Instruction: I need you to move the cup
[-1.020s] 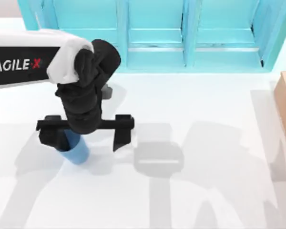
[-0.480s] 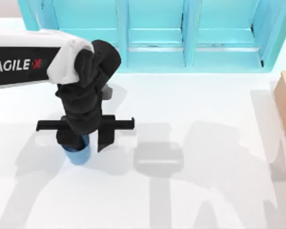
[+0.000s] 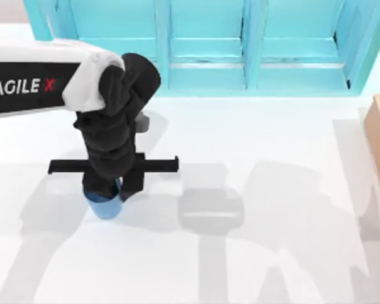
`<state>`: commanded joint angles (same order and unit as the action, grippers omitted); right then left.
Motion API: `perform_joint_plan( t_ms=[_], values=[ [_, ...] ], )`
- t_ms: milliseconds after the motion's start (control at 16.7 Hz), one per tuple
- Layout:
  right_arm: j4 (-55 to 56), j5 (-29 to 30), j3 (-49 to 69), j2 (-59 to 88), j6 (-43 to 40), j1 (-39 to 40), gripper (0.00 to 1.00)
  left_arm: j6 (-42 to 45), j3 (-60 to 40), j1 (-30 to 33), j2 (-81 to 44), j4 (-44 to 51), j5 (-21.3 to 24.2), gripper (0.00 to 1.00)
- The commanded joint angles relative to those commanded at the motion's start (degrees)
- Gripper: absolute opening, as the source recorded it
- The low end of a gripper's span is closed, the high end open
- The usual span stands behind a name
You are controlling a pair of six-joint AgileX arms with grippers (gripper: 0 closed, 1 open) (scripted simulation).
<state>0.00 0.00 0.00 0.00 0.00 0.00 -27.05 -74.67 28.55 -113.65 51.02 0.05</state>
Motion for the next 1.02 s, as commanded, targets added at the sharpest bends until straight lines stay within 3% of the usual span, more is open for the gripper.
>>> perform_joint_plan(
  t_ms=[240,420,660,1020],
  values=[
    [0.0,0.0,0.0,0.0,0.0,0.0,1.00,0.2,0.0,-0.2,0.1,0.0,0.0,0.00],
    [0.0,0.0,0.0,0.0,0.0,0.0,1.00,4.0,-1.1,-4.0,0.4,1.3,0.0,0.00],
    [0.0,0.0,0.0,0.0,0.0,0.0,1.00,16.1,-3.1,-15.7,1.4,5.2,-0.1,0.00],
    [0.0,0.0,0.0,0.0,0.0,0.0,1.00,39.6,-5.5,-39.7,4.7,11.9,-0.4,0.00]
  ],
)
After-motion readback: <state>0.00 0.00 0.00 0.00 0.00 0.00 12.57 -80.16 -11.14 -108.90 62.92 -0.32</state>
